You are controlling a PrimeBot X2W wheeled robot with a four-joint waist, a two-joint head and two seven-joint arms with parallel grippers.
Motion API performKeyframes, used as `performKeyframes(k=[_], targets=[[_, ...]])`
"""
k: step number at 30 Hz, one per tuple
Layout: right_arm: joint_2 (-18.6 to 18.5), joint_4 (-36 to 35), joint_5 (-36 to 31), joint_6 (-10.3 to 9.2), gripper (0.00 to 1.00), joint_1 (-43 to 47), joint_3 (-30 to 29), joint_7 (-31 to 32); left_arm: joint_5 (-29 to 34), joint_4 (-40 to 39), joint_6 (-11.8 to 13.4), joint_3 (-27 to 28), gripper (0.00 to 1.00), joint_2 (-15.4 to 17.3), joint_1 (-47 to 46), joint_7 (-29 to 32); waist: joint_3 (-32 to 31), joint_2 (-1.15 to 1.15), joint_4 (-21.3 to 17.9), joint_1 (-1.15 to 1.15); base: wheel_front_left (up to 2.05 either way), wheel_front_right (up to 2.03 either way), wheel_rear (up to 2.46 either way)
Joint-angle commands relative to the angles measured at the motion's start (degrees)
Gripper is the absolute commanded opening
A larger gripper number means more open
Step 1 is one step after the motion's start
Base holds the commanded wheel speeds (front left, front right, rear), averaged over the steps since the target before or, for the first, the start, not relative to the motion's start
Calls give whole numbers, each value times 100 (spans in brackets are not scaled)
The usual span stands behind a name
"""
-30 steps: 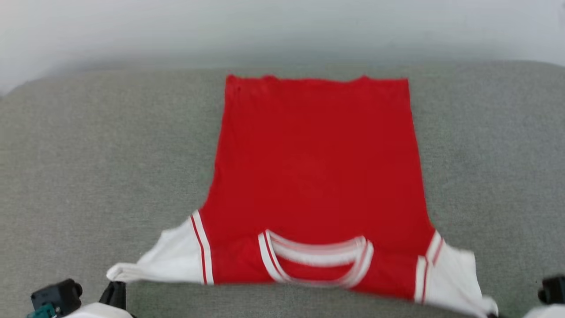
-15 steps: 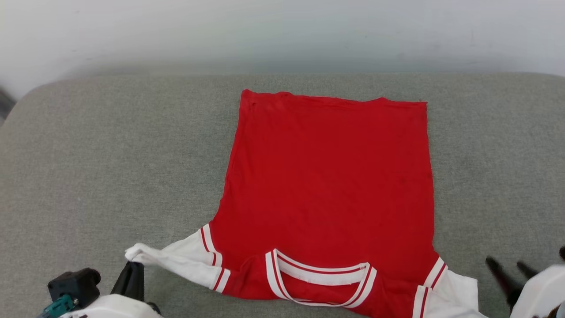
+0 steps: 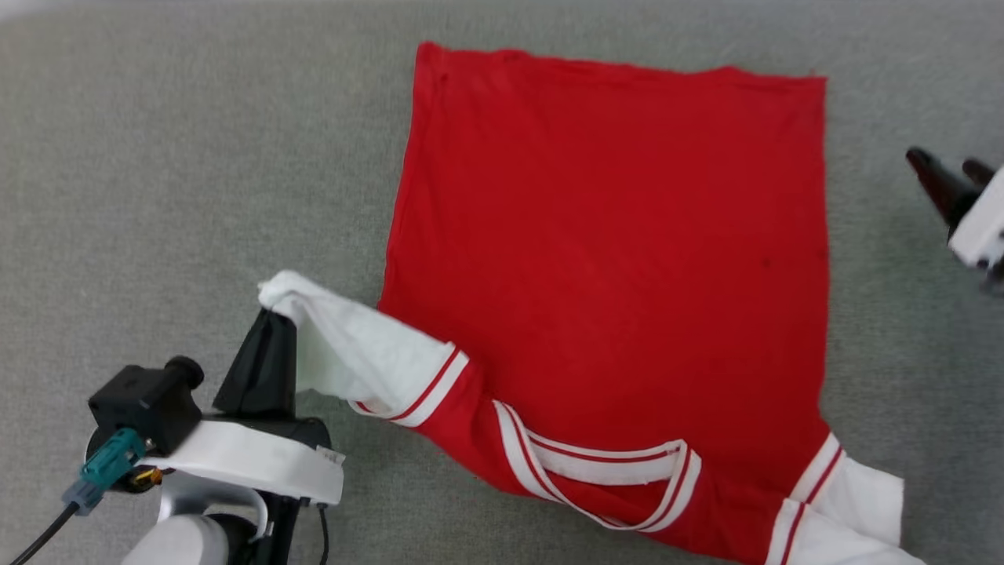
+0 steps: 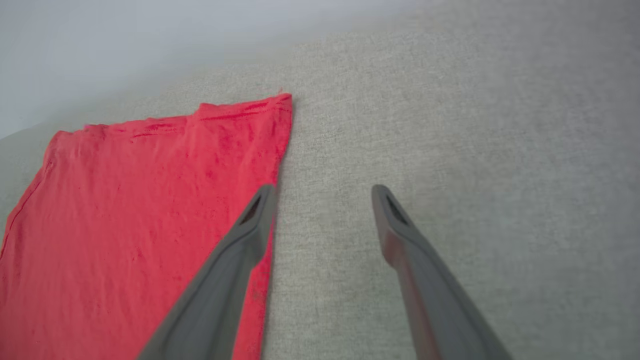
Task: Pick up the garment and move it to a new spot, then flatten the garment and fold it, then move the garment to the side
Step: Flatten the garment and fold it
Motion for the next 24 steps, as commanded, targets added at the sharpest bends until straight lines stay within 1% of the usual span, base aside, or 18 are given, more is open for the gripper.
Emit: performKeyframes(k=[1,4,8,11,13,15,18,19,20,21,23,24], targets=[[-72,213,-82,-3,100,-382,41,173,69,-103,-26,-34,0,-29,-167,-41,431,0,175,-2,0,0,0],[-113,634,-170,-2,100,-1139,73,568,189,-287,-38,-85,0,-78,-398,-79,781,0,285,-2,0,0,0],[-76,1085,-328,-3,100,-1958,98,791,273,-427,-107,-159,0,-144,-661,-114,1194,0,424,-2,0,0,0],[-145,1449,-479,-2,100,-2369,148,903,326,-443,-151,-217,0,-183,-801,-126,1413,0,522,-2,0,0,0],[-200,1671,-589,-2,100,-2577,147,928,348,-423,-197,-251,0,-212,-893,-123,1510,0,578,-2,0,0,0],[-130,2029,-596,-2,100,-2629,52,1091,338,-392,-234,-285,0,-247,-952,-123,1566,0,631,-2,0,0,0],[-40,2464,-681,-2,100,-2574,60,1340,300,-335,-272,-307,0,-267,-997,-126,1583,0,668,-2,0,0,0],[-17,2597,-713,-2,76,-2543,64,1437,297,-315,-280,-311,0,-273,-1000,-139,1576,0,676,-2,0,0,0],[5,2689,-748,-2,31,-2515,94,1490,294,-297,-283,-312,0,-277,-991,-139,1562,0,681,-2,0,0,0],[8,2754,-773,-2,0,-2509,117,1541,291,-279,-277,-309,0,-282,-984,-155,1542,0,682,-2,0,0,0],[-6,2751,-778,-1,0,-2535,185,1538,279,-237,-284,-324,0,-290,-975,-162,1495,0,697,-2,0,0,0],[-74,2715,-809,-2,0,-2545,241,1494,270,-212,-289,-333,0,-288,-968,-157,1454,0,702,-2,0,0,0]])
